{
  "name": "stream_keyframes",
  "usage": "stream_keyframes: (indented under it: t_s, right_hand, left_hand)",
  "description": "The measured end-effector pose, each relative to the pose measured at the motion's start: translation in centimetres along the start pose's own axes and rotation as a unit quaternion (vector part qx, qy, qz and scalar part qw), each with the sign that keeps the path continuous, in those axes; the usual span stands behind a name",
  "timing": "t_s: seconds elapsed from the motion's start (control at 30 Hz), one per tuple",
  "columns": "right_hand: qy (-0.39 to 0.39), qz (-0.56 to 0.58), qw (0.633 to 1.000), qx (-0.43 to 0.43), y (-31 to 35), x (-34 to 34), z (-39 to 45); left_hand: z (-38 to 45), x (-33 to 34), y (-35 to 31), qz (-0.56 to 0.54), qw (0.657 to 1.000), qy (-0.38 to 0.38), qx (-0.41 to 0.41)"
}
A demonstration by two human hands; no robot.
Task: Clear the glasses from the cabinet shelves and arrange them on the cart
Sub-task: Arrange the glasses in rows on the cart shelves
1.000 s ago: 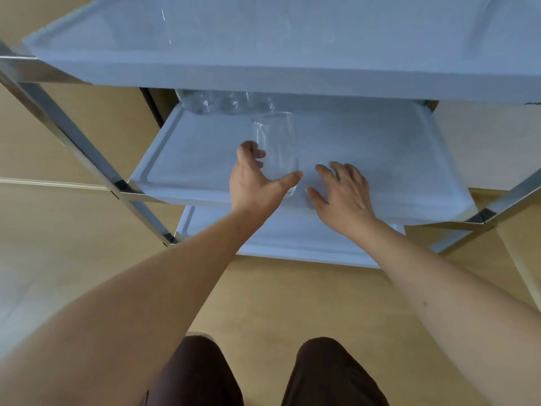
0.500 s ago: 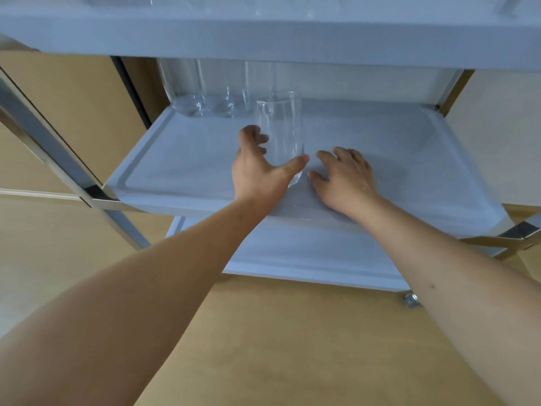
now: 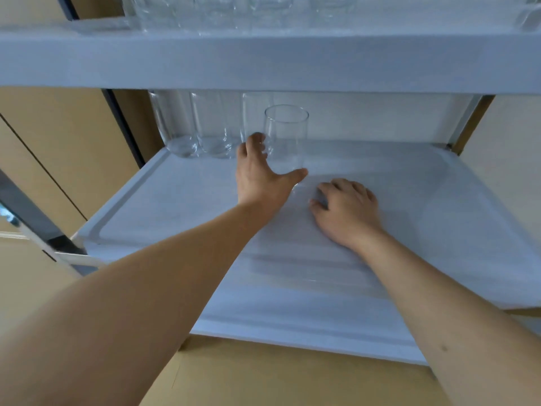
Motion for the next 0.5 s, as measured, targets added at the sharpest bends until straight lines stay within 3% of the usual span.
stream_keyframes:
  t_s: [0.3,0.5]
  right_hand:
    - [0.025,-0.016,0.999,0.017,0.1,-0.4,3.3]
    - [-0.01,-0.024,1.0,0.016,-1.1,0.4,3.7]
  left_hand:
    - [2.2,3.2,0.1,0.027,0.999,-0.022,0.002]
    - [2.6,5.2,-0.6,0.076,0.997,-0.017,0.029]
Point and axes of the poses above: each hand's wrist, its own z-axis towards the middle knuckle, its own x-axis out of the palm, y = z × x, the point moved 5 cm from there along z, towards the middle knuckle, and after that the axes turned 12 degrees about -y, right-handed, at the moved point
